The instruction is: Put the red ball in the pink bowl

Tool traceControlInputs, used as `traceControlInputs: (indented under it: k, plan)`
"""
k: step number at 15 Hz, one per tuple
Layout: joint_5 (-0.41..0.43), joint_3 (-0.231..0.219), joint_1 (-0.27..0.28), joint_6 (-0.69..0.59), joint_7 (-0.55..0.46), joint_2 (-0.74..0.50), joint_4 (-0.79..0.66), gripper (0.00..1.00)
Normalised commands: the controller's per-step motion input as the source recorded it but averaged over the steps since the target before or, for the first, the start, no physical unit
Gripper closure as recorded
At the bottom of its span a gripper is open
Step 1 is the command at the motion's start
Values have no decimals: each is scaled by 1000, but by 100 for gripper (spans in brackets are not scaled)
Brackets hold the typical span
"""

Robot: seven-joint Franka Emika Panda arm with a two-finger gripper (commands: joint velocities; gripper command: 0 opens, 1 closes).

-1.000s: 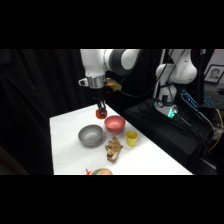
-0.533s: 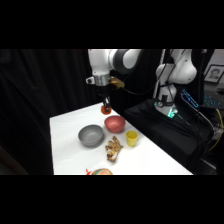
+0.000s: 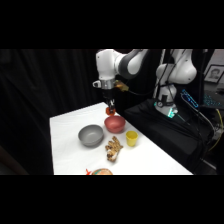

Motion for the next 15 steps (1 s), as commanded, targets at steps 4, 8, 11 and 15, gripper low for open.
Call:
traceControlInputs:
  k: [4, 8, 11, 15]
  plan:
    - [10, -40, -76, 302, -193, -138, -271, 97]
    - [21, -40, -71, 295, -204, -9, -182, 97]
    - [35, -15, -43, 320, -203, 127, -95, 97]
    - [67, -3, -41, 333, -205, 212, -7, 98]
